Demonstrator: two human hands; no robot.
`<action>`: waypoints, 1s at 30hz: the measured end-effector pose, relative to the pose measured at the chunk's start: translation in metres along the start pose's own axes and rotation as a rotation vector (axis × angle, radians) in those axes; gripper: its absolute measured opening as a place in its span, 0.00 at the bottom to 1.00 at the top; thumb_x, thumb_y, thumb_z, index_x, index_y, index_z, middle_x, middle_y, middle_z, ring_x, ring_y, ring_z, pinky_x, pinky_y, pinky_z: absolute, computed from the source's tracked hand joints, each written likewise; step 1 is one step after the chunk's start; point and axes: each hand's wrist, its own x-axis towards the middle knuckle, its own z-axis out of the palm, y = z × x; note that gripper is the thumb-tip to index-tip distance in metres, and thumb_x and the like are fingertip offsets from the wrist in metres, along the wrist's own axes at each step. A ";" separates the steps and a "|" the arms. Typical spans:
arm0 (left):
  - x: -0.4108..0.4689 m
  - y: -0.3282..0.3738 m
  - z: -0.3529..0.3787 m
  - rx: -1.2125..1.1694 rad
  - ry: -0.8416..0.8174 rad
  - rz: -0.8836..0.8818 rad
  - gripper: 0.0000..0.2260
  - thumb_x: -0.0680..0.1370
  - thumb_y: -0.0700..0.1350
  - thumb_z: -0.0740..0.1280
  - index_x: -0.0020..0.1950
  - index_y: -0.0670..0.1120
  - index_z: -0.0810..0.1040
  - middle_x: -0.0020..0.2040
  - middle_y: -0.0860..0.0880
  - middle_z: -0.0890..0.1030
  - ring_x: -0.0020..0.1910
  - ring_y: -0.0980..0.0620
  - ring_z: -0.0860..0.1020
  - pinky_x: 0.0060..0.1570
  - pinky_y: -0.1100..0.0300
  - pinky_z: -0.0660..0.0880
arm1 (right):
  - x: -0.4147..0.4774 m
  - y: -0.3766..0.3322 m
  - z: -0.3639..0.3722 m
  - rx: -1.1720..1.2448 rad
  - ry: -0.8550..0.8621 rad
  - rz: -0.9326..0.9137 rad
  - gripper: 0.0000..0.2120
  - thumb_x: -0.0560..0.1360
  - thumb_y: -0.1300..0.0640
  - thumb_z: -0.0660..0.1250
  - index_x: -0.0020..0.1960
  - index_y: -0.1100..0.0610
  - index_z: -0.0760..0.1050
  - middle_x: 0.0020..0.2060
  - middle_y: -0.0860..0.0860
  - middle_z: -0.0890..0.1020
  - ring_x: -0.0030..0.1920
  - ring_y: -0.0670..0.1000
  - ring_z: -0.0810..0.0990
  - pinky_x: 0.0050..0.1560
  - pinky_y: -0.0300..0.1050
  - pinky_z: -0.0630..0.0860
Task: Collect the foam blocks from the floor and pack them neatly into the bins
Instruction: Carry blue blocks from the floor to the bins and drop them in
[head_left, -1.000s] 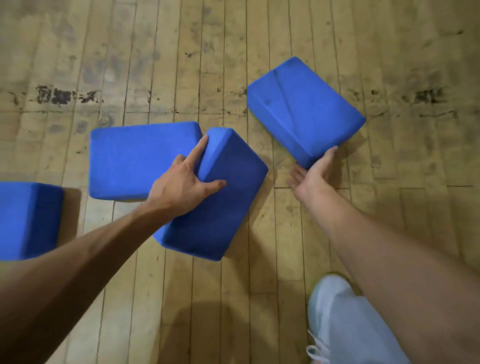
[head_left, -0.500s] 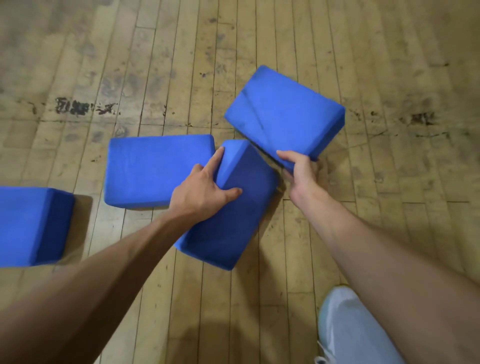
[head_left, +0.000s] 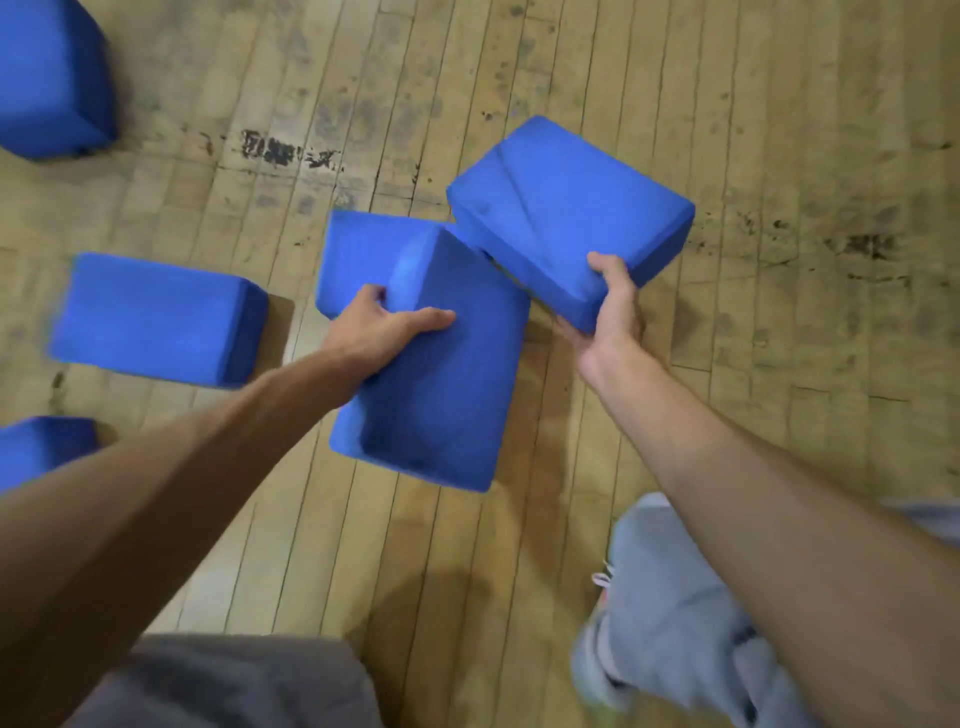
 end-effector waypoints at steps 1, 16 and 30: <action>-0.022 0.001 -0.016 0.037 0.010 -0.023 0.30 0.66 0.60 0.75 0.62 0.51 0.71 0.54 0.53 0.76 0.50 0.50 0.76 0.46 0.57 0.71 | -0.020 -0.005 -0.005 -0.071 0.004 0.015 0.30 0.50 0.46 0.76 0.50 0.55 0.80 0.48 0.49 0.85 0.45 0.50 0.84 0.42 0.46 0.80; -0.454 0.058 -0.339 0.377 0.245 -0.086 0.41 0.66 0.64 0.71 0.75 0.57 0.56 0.57 0.46 0.71 0.56 0.42 0.75 0.51 0.49 0.74 | -0.496 -0.194 0.069 -1.457 -0.393 -0.673 0.40 0.61 0.46 0.75 0.66 0.58 0.63 0.59 0.54 0.72 0.60 0.58 0.74 0.56 0.53 0.74; -0.758 0.007 -0.389 -0.403 1.121 -0.524 0.38 0.68 0.56 0.74 0.72 0.48 0.61 0.64 0.49 0.72 0.60 0.45 0.74 0.57 0.48 0.72 | -0.758 -0.185 0.149 -1.529 -1.599 -1.347 0.41 0.61 0.46 0.76 0.68 0.58 0.66 0.58 0.54 0.74 0.59 0.58 0.73 0.57 0.50 0.68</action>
